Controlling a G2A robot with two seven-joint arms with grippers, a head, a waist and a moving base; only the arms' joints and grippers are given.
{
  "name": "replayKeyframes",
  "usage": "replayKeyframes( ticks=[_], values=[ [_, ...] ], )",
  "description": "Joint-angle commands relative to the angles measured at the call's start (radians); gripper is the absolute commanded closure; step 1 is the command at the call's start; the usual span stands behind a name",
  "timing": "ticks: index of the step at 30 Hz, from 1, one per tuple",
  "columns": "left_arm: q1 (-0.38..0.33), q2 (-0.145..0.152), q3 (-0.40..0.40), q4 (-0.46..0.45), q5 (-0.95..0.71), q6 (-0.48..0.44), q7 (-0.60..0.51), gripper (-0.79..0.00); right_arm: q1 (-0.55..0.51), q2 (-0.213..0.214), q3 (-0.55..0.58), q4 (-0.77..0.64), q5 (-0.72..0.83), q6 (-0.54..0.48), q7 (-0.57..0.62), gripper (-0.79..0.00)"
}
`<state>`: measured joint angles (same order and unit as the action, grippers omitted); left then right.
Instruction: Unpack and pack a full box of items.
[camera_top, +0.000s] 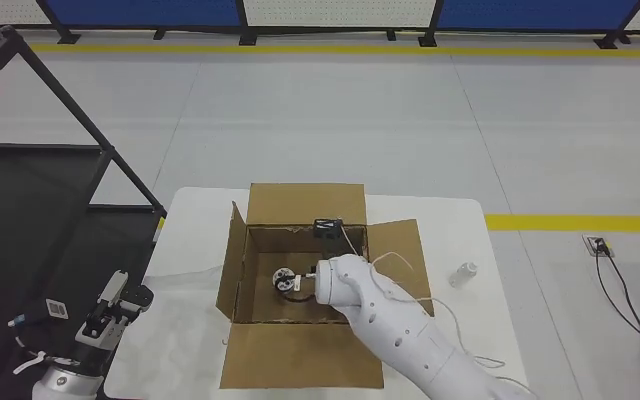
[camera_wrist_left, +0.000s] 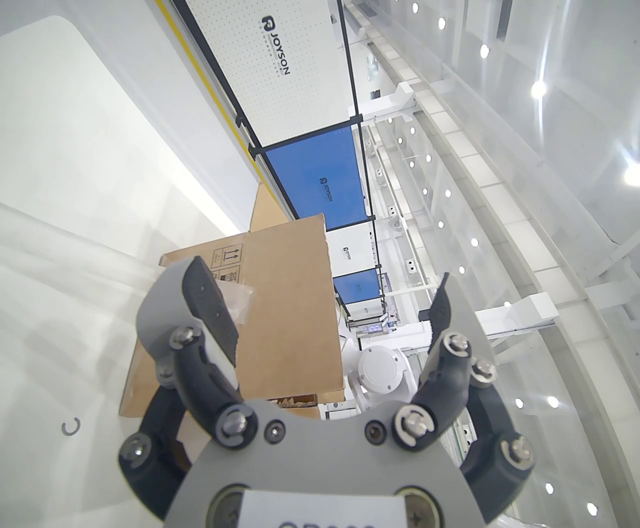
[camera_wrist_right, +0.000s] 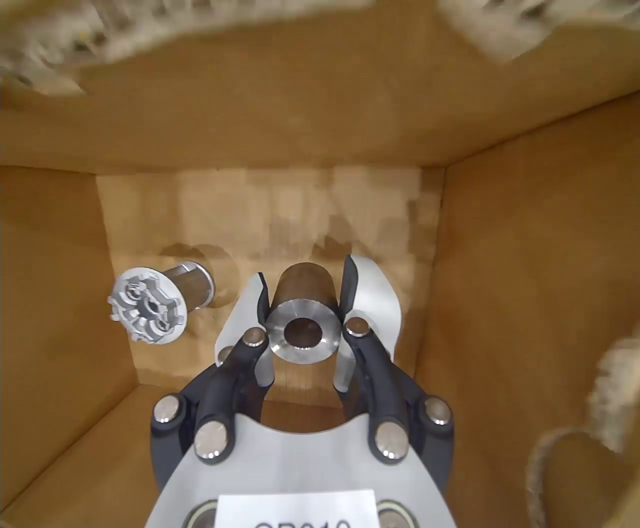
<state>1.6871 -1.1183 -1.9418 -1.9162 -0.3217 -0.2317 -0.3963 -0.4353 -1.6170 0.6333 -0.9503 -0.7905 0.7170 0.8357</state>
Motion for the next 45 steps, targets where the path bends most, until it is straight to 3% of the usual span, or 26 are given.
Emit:
replayKeyframes(
  ticks=[1, 4, 5, 8, 9, 10, 11, 17, 22, 28, 36, 45],
  values=[
    [0.000, 0.000, 0.000, 0.000, 0.000, 0.000, 0.000, -0.785, 0.014, -0.019, -0.010, 0.049, 0.017, -0.006, -0.015, 0.000],
    [0.000, 0.000, 0.000, 0.000, 0.000, 0.000, 0.000, -0.785, 0.031, -0.043, -0.020, 0.108, 0.039, -0.019, -0.036, 0.000],
    [0.000, 0.000, 0.000, 0.000, 0.000, 0.000, 0.000, -0.785, 0.037, -0.051, -0.022, 0.124, 0.046, -0.023, -0.042, -0.154],
    [0.000, 0.000, 0.000, 0.000, 0.000, 0.000, 0.000, -0.785, 0.050, -0.070, -0.025, 0.163, 0.059, -0.034, -0.057, -0.382],
    [0.000, 0.000, 0.000, 0.000, 0.000, 0.000, 0.000, -0.785, 0.054, -0.075, -0.027, 0.172, 0.062, -0.036, -0.060, -0.662],
    [0.000, 0.000, 0.000, 0.000, 0.000, 0.000, 0.000, -0.785, 0.057, -0.080, -0.027, 0.181, 0.064, -0.038, -0.063, -0.751],
    [0.000, 0.000, 0.000, 0.000, 0.000, 0.000, 0.000, -0.785, 0.061, -0.085, -0.028, 0.188, 0.065, -0.041, -0.064, -0.785],
    [0.000, 0.000, 0.000, 0.000, 0.000, 0.000, 0.000, -0.785, 0.075, -0.102, -0.019, 0.216, 0.061, -0.051, -0.079, -0.785],
    [0.000, 0.000, 0.000, 0.000, 0.000, 0.000, 0.000, -0.785, 0.064, -0.090, 0.022, 0.171, 0.045, -0.051, -0.099, -0.785],
    [0.000, 0.000, 0.000, 0.000, 0.000, 0.000, 0.000, -0.785, -0.035, -0.028, 0.119, -0.041, -0.032, -0.060, -0.088, -0.785],
    [0.000, 0.000, 0.000, 0.000, 0.000, 0.000, 0.000, -0.785, -0.324, 0.084, 0.291, -0.501, -0.244, -0.129, 0.028, -0.785],
    [0.000, 0.000, 0.000, 0.000, 0.000, 0.000, 0.000, -0.785, -0.324, 0.084, 0.291, -0.501, -0.244, -0.129, 0.028, -0.785]
  ],
)
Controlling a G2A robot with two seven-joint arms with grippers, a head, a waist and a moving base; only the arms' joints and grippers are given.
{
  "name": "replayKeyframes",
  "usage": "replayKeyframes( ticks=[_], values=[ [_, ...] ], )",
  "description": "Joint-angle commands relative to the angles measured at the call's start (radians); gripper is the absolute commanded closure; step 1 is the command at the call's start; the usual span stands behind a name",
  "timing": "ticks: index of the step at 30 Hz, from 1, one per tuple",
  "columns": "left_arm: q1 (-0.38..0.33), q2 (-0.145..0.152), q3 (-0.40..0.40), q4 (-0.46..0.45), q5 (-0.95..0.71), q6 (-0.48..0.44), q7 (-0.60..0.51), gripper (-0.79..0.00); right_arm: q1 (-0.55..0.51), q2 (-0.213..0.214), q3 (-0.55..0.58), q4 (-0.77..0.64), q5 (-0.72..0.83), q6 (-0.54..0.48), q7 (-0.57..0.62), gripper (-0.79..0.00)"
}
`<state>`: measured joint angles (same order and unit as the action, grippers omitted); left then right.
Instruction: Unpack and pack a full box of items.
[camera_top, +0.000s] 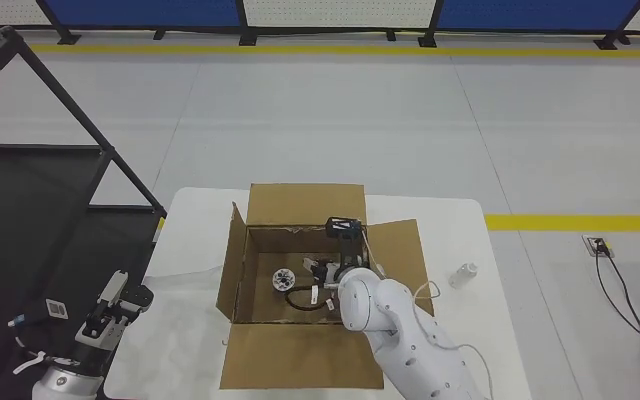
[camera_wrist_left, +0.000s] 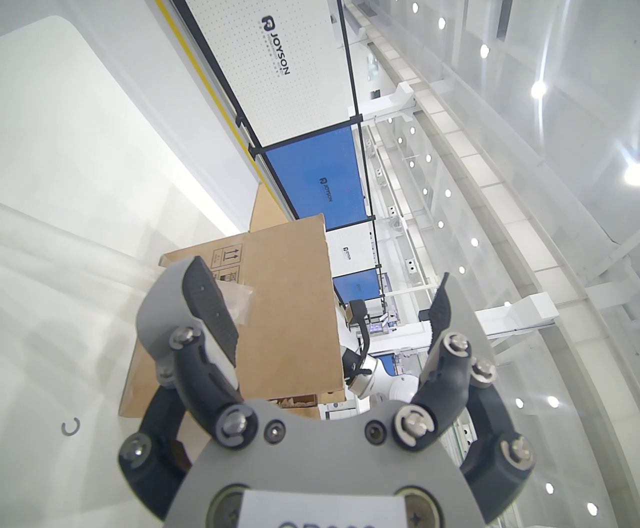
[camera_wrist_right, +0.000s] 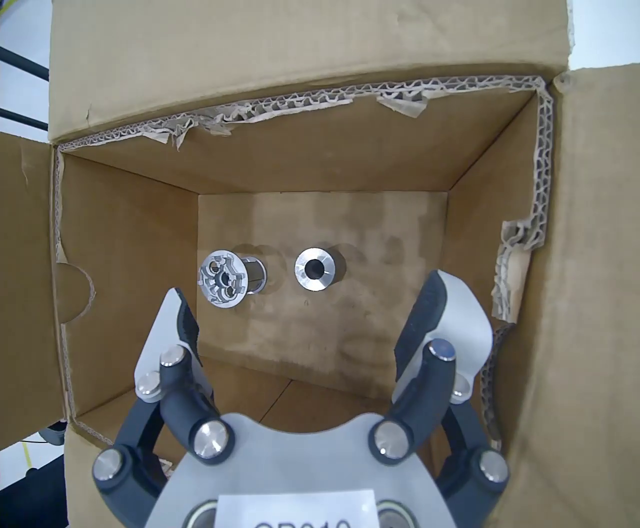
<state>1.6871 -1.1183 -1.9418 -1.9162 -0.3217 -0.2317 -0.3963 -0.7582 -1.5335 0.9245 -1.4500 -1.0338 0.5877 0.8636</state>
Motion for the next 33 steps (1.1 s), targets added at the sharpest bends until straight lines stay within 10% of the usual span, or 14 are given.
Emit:
replayKeyframes(
  ticks=[1, 13, 20, 33],
  values=[
    [0.000, 0.000, 0.000, 0.000, 0.000, 0.000, 0.000, -0.785, -0.001, 0.000, 0.000, -0.001, 0.000, 0.000, 0.000, -0.785],
    [0.000, 0.000, 0.000, 0.000, 0.000, 0.000, 0.000, -0.785, -0.261, 0.047, 0.177, -0.374, -0.069, -0.164, -0.186, -0.785],
    [0.000, 0.000, 0.000, 0.000, 0.000, 0.000, 0.000, -0.785, -0.443, 0.074, 0.383, -0.602, -0.154, -0.089, -0.261, -0.785],
    [0.000, 0.000, 0.000, 0.000, 0.000, 0.000, 0.000, -0.785, -0.372, 0.095, 0.677, -0.363, -0.155, 0.005, -0.148, -0.785]
  ],
)
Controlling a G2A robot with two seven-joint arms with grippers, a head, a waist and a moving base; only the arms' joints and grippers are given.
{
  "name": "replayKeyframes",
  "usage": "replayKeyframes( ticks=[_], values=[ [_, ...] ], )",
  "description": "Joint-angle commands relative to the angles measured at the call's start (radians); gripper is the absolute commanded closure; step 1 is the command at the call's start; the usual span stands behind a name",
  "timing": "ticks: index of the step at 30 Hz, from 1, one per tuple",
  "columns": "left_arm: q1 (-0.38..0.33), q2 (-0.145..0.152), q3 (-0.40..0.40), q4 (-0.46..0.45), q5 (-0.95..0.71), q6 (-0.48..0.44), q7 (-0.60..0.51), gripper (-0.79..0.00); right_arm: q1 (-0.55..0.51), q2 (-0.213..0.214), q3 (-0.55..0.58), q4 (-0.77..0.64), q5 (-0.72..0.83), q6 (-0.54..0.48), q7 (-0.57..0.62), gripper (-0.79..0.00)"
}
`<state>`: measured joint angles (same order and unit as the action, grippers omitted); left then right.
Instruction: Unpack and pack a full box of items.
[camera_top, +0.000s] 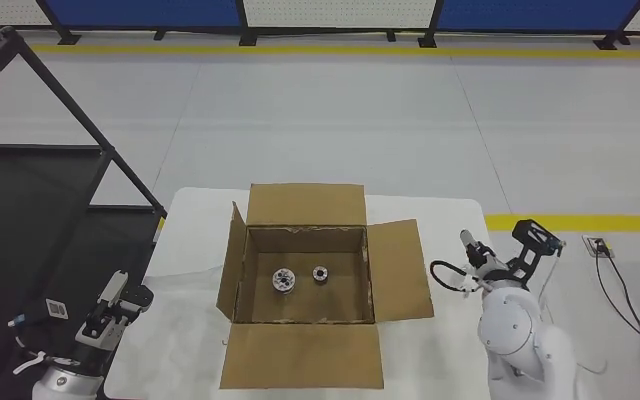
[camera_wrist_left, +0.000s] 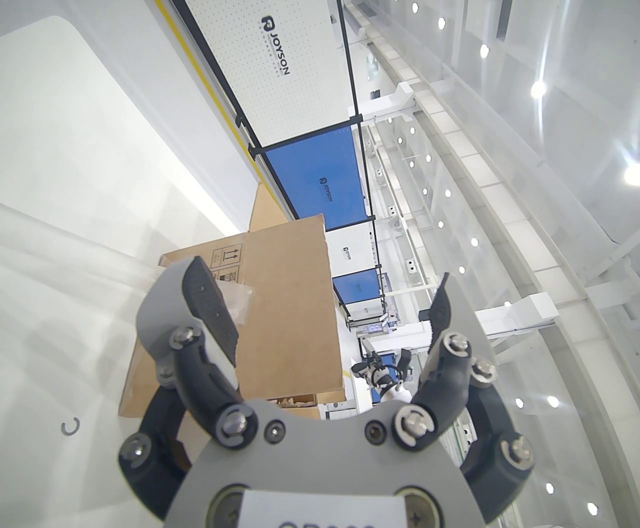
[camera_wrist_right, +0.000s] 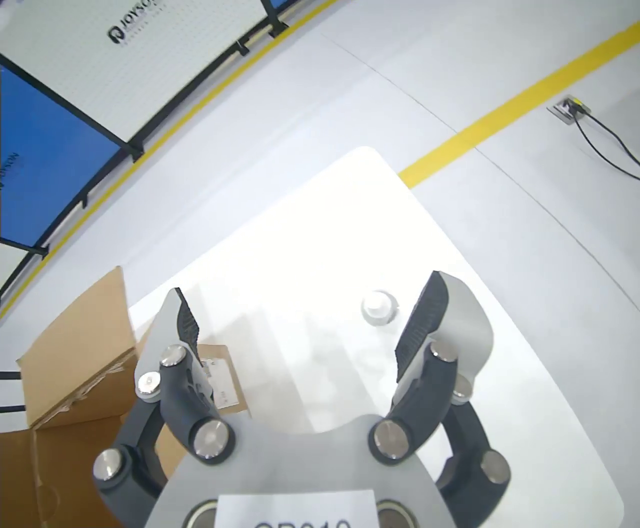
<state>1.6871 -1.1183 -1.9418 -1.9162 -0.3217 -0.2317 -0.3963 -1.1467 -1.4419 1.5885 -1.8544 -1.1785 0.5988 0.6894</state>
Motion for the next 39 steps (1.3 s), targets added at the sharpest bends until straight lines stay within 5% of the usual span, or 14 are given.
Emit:
replayKeyframes(
  ticks=[1, 8, 19, 21, 23, 29, 33, 39],
  values=[
    [0.000, 0.000, 0.000, 0.000, 0.000, 0.000, 0.000, -0.785, 0.034, 0.006, 0.023, 0.077, -0.028, -0.001, 0.044, -0.785],
    [0.000, 0.000, 0.000, 0.000, 0.000, 0.000, 0.000, -0.785, 0.142, 0.021, 0.024, 0.270, -0.111, -0.068, 0.216, -0.785],
    [0.000, 0.000, 0.000, 0.000, 0.000, 0.000, 0.000, -0.785, 0.187, 0.028, 0.000, 0.357, -0.154, -0.111, 0.288, -0.779],
    [0.000, 0.000, 0.000, 0.000, 0.000, 0.000, 0.000, -0.785, 0.196, 0.028, -0.003, 0.381, -0.145, -0.116, 0.283, -0.662],
    [0.000, 0.000, 0.000, 0.000, 0.000, 0.000, 0.000, -0.785, 0.203, 0.028, -0.003, 0.401, -0.141, -0.119, 0.274, -0.385],
    [0.000, 0.000, 0.000, 0.000, 0.000, 0.000, 0.000, -0.785, 0.234, 0.028, -0.008, 0.470, -0.126, -0.127, 0.248, -0.265],
    [0.000, 0.000, 0.000, 0.000, 0.000, 0.000, 0.000, -0.785, 0.243, 0.029, -0.007, 0.478, -0.114, -0.133, 0.236, 0.000],
    [0.000, 0.000, 0.000, 0.000, 0.000, 0.000, 0.000, -0.785, 0.173, 0.031, 0.008, 0.307, -0.070, -0.151, 0.196, 0.000]
  ],
)
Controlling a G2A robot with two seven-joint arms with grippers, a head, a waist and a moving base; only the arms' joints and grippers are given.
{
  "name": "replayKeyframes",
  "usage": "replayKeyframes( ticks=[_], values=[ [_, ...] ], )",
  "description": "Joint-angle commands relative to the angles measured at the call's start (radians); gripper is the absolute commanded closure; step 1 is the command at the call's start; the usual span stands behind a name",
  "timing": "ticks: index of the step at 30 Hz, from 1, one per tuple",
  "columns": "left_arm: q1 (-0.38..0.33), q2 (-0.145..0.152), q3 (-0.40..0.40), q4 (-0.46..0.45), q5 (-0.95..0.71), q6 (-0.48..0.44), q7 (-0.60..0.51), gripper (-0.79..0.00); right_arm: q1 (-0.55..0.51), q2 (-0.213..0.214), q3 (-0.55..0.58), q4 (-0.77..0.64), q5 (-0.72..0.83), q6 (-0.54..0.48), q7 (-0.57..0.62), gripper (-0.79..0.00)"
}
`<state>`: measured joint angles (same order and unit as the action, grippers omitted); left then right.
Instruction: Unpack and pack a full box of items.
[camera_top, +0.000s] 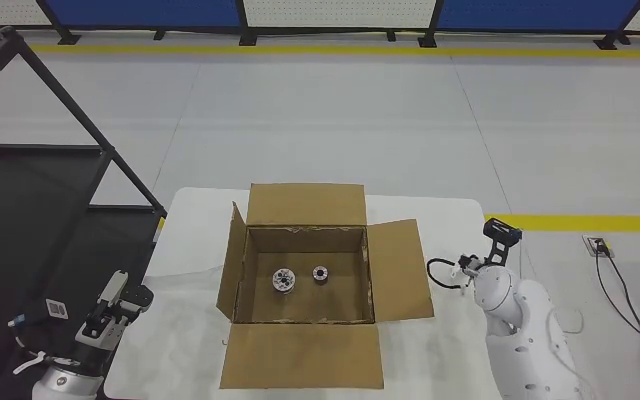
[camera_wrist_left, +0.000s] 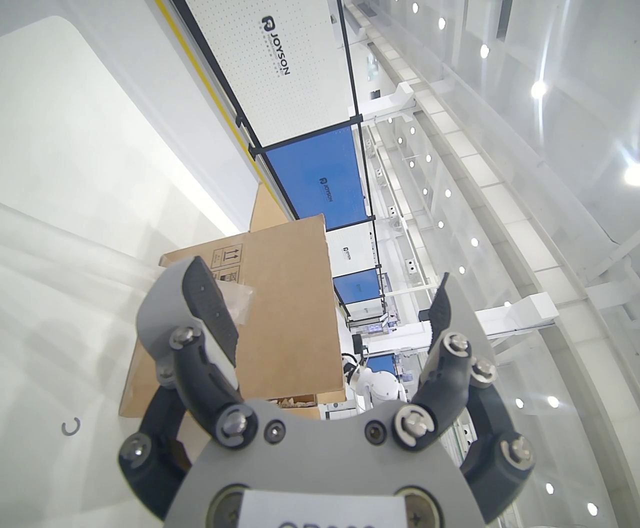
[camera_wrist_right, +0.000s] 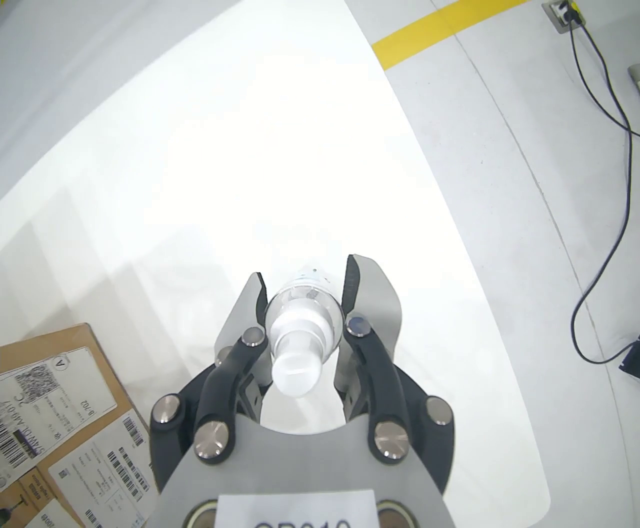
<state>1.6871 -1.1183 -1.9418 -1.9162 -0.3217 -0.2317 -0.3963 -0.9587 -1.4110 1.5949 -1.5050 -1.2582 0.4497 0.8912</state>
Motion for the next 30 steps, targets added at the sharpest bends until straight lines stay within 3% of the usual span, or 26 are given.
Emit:
replayKeyframes(
  ticks=[1, 9, 14, 18, 22, 30],
  values=[
    [0.000, 0.000, 0.000, 0.000, 0.000, 0.000, 0.000, -0.785, -0.041, -0.001, 0.002, -0.101, 0.026, -0.012, -0.013, 0.000],
    [0.000, 0.000, 0.000, 0.000, 0.000, 0.000, 0.000, -0.785, -0.299, -0.011, -0.079, -0.626, 0.091, -0.036, -0.181, 0.000],
    [0.000, 0.000, 0.000, 0.000, 0.000, 0.000, 0.000, -0.785, -0.357, -0.015, -0.197, -0.723, 0.033, -0.064, -0.267, 0.000],
    [0.000, 0.000, 0.000, 0.000, 0.000, 0.000, 0.000, -0.785, -0.332, -0.019, -0.313, -0.694, 0.016, -0.125, -0.268, 0.000],
    [0.000, 0.000, 0.000, 0.000, 0.000, 0.000, 0.000, -0.785, -0.234, -0.027, -0.414, -0.571, -0.016, -0.160, -0.168, 0.000],
    [0.000, 0.000, 0.000, 0.000, 0.000, 0.000, 0.000, -0.785, 0.026, -0.068, -0.620, -0.195, -0.106, -0.146, 0.031, 0.000]
  ],
)
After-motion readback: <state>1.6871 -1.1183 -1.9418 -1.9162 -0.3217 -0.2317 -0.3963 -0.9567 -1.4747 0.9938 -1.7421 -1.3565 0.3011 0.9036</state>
